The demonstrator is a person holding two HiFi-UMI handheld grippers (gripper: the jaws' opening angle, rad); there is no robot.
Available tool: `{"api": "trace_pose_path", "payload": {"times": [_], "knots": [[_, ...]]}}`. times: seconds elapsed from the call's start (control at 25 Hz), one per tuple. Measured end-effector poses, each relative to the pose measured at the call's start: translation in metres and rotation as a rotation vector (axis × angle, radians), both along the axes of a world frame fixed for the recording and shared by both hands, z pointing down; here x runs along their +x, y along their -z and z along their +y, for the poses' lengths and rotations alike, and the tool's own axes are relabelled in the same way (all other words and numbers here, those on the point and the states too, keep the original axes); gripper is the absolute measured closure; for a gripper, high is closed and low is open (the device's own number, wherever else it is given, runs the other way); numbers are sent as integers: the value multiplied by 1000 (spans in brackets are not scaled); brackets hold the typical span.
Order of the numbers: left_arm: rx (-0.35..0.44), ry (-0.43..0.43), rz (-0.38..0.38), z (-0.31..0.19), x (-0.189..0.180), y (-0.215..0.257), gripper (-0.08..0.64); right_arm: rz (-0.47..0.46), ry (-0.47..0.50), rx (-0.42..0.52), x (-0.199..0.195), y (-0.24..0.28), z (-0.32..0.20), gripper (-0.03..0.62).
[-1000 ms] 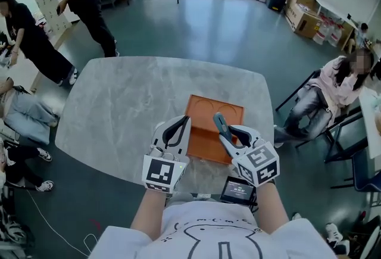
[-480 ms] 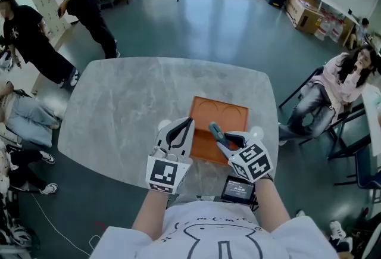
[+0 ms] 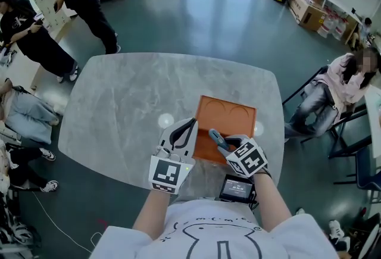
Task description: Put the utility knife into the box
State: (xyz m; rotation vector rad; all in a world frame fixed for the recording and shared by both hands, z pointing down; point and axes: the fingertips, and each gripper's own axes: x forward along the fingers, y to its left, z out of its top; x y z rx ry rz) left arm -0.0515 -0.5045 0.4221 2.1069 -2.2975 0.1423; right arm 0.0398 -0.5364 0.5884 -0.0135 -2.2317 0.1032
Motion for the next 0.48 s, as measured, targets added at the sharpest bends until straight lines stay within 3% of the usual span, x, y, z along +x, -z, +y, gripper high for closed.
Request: {"api": "trace_pose_path", "payload": {"times": [0.48], "knots": [[-29,-5,26,6,-23,-18,545,217,43,-29,-4,-74,12,459]]}}
